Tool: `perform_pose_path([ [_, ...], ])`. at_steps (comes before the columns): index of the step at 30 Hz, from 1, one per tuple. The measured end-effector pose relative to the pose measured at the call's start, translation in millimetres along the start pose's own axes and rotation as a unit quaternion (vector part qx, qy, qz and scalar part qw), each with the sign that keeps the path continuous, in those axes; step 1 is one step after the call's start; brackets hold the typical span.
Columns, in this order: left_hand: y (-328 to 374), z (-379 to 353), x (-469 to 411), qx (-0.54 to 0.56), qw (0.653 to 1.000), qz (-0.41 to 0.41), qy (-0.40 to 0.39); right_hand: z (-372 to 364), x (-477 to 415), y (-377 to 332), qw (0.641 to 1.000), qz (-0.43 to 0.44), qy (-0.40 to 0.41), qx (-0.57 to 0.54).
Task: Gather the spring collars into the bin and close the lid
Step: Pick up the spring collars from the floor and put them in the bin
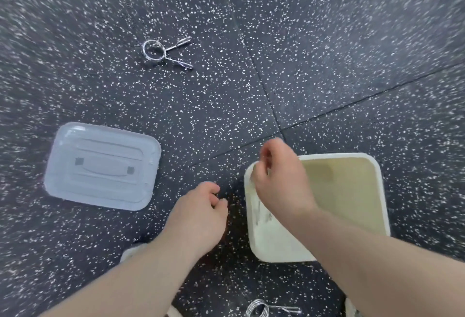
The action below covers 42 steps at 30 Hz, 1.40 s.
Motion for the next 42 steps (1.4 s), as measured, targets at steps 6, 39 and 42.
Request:
perform_pose_path([
  [6, -54.8, 68.7, -36.9, 0.065, 0.996, 0.011, 0.056, -64.8, -47.6, -95.9, 0.996, 0.068, -0.048, 0.033],
  [39, -175.6, 121.8, -99.5, 0.137, 0.988, -0.001, 0.075, -201.2, -212.1, -131.7, 0.981, 0.031, -0.032, 0.187],
  [42, -165.8, 111.8, -90.2, 0.119, 0.991, -0.022, 0.064, -209.2, -204.8, -141.9, 0.983, 0.056, -0.055, 0.164],
])
Point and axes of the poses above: each hand's wrist, its own x-axis away from the middle knuckle, its own z-axis out of the back of the hand, y = z × x, the point moved 7 cm from there along -x, towards the middle knuckle, and after that the axes turned 3 degrees about x, right-handed, at the moved point
